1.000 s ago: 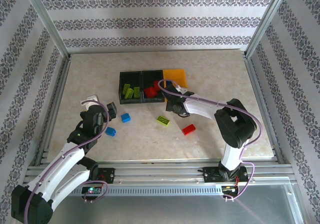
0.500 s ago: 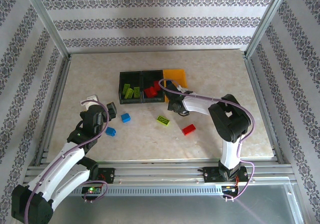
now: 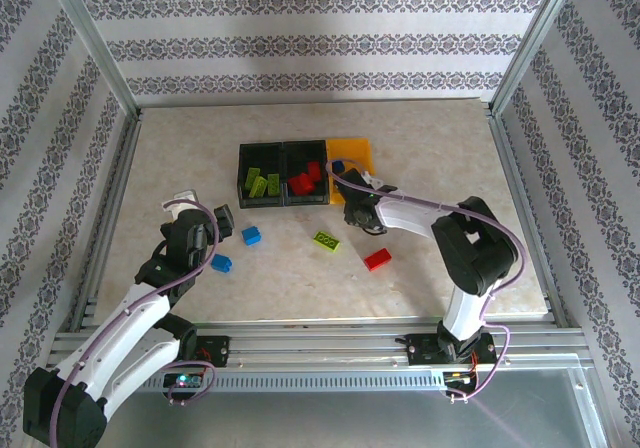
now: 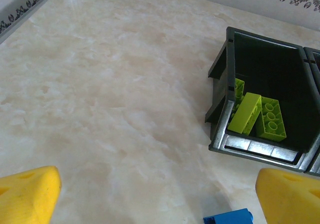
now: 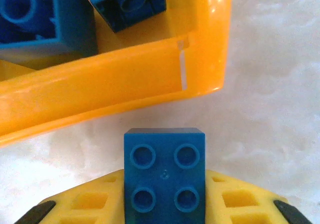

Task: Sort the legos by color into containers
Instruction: Pick up the lego from the center of the table, then place the lego in the container.

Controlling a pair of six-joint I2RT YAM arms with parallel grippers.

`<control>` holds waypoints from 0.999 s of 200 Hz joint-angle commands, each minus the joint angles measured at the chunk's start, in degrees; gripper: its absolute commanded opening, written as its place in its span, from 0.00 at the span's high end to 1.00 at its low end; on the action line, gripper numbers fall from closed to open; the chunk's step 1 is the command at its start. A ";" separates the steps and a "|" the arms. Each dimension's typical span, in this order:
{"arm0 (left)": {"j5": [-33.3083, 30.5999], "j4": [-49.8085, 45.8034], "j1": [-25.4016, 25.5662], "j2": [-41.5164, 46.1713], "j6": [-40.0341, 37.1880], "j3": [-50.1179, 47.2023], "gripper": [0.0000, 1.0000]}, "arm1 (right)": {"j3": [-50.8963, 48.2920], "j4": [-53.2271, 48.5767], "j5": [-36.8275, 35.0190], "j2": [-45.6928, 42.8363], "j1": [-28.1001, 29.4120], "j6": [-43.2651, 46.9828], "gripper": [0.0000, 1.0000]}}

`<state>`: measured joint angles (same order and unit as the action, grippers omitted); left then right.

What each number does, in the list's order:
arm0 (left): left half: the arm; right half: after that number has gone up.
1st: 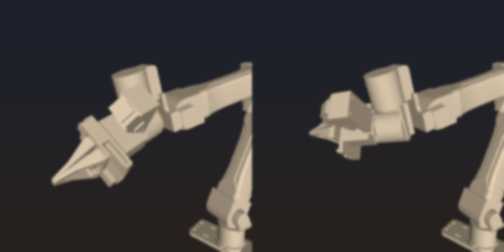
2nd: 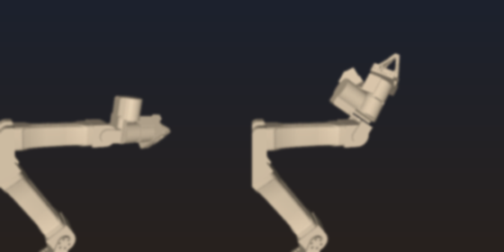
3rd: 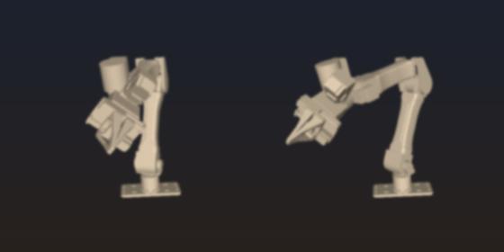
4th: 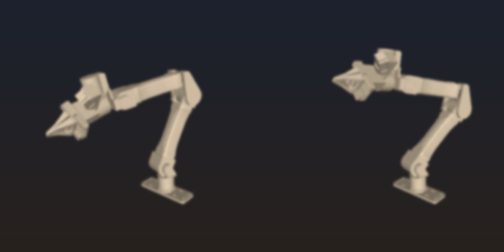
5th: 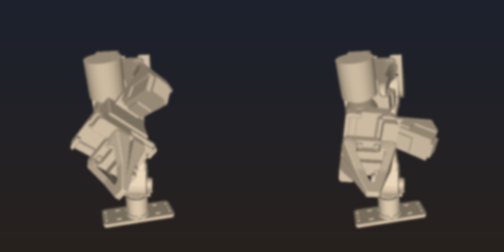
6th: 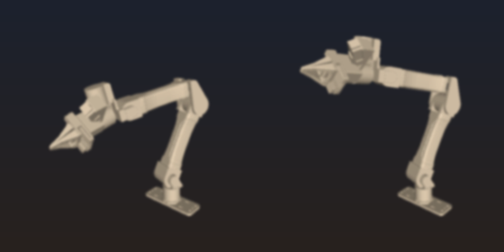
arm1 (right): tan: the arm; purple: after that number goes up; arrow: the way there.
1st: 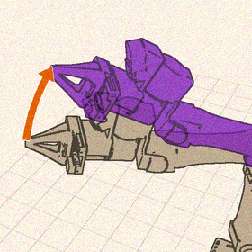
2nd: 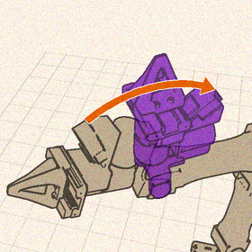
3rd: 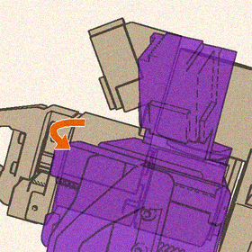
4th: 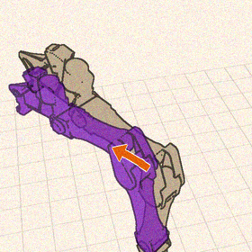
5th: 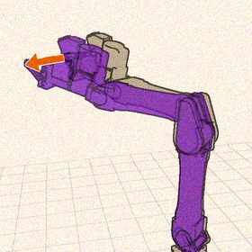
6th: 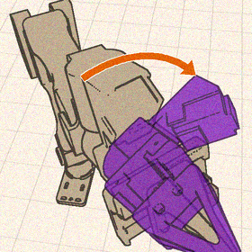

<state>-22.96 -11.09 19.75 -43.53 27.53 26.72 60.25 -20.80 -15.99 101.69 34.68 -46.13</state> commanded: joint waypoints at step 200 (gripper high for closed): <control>1.92 0.46 -1.12 -0.43 1.30 -0.44 0.00 | 25.00 -4.43 0.21 12.37 -5.01 14.58 0.64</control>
<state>-21.26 -11.09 19.73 -43.90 27.97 26.59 82.83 -24.03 -16.45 112.84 30.63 -32.56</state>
